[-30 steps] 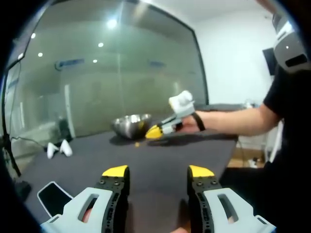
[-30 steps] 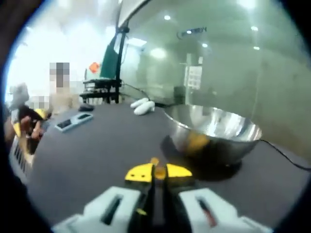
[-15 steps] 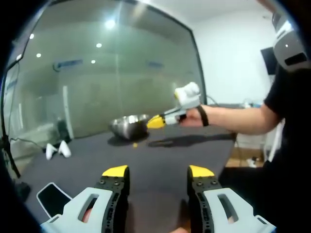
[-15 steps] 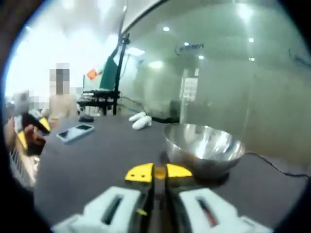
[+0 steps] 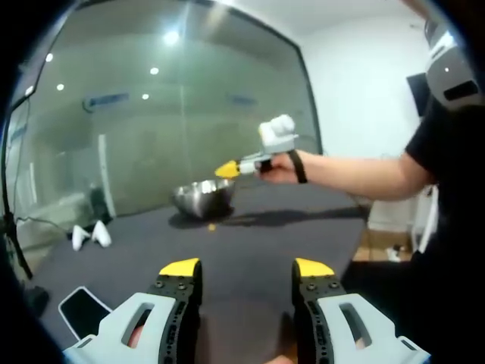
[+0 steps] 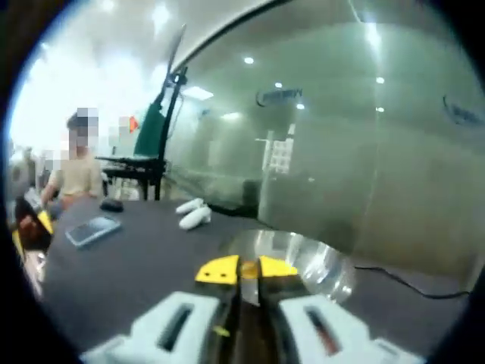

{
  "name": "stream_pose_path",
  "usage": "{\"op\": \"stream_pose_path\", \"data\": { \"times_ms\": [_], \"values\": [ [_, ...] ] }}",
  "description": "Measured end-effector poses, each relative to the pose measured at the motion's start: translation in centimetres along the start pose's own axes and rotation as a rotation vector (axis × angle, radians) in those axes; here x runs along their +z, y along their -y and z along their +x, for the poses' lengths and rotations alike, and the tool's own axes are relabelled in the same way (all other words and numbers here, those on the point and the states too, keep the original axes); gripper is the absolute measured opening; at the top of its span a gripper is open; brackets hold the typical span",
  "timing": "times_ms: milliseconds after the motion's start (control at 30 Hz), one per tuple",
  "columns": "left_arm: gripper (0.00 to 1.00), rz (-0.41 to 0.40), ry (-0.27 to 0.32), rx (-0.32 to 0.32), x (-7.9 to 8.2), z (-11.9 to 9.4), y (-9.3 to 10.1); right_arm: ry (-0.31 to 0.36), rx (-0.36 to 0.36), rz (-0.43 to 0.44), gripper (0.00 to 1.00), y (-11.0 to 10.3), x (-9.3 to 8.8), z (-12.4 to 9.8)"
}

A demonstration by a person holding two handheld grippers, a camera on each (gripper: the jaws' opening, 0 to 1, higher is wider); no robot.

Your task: Pick up the QQ candy scattered on the table and place it into the stainless steel bowl on the table

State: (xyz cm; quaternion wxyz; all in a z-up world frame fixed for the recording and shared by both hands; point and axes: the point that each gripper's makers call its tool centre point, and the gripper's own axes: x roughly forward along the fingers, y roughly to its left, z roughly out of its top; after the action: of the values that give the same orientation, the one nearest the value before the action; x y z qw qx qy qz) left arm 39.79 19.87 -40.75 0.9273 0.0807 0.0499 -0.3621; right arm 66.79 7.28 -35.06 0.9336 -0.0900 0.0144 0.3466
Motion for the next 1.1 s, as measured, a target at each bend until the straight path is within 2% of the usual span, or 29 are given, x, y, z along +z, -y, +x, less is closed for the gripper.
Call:
{"op": "stream_pose_path", "data": {
  "times_ms": [33,100,167,333,433,467,567,700,1100],
  "values": [
    [0.49,0.000,-0.001,0.000,0.0,0.0,0.0,-0.008,-0.002,0.006,0.09,0.7,0.2,1.1],
    [0.49,-0.003,-0.006,0.009,-0.3,-0.1,-0.3,-0.018,-0.018,0.003,0.09,0.7,0.1,0.9],
    [0.49,-0.013,-0.009,0.018,-0.4,-0.1,-0.6,-0.025,-0.027,0.022,0.09,1.7,0.0,1.8],
    [0.49,-0.003,-0.012,0.012,-0.1,-0.2,-0.5,-0.033,-0.057,0.034,0.09,2.7,-0.3,2.1],
    [0.49,-0.001,-0.009,0.011,0.1,-0.2,-0.4,-0.035,-0.068,0.032,0.10,2.5,-0.5,1.4],
    [0.49,-0.001,-0.010,0.010,0.0,-0.2,-0.4,-0.038,-0.085,0.039,0.11,2.6,-0.8,1.2],
    [0.49,0.000,-0.011,0.010,0.0,-0.3,-0.3,-0.035,-0.097,0.043,0.27,2.7,-0.9,0.6],
    [0.49,-0.002,-0.014,0.012,-0.2,-0.3,-0.2,-0.027,-0.104,0.071,0.23,3.3,-0.8,0.2],
    [0.49,0.007,-0.017,0.002,-0.1,0.1,-0.1,-0.025,-0.084,0.081,0.21,2.3,-0.8,-0.4]
  ]
}}
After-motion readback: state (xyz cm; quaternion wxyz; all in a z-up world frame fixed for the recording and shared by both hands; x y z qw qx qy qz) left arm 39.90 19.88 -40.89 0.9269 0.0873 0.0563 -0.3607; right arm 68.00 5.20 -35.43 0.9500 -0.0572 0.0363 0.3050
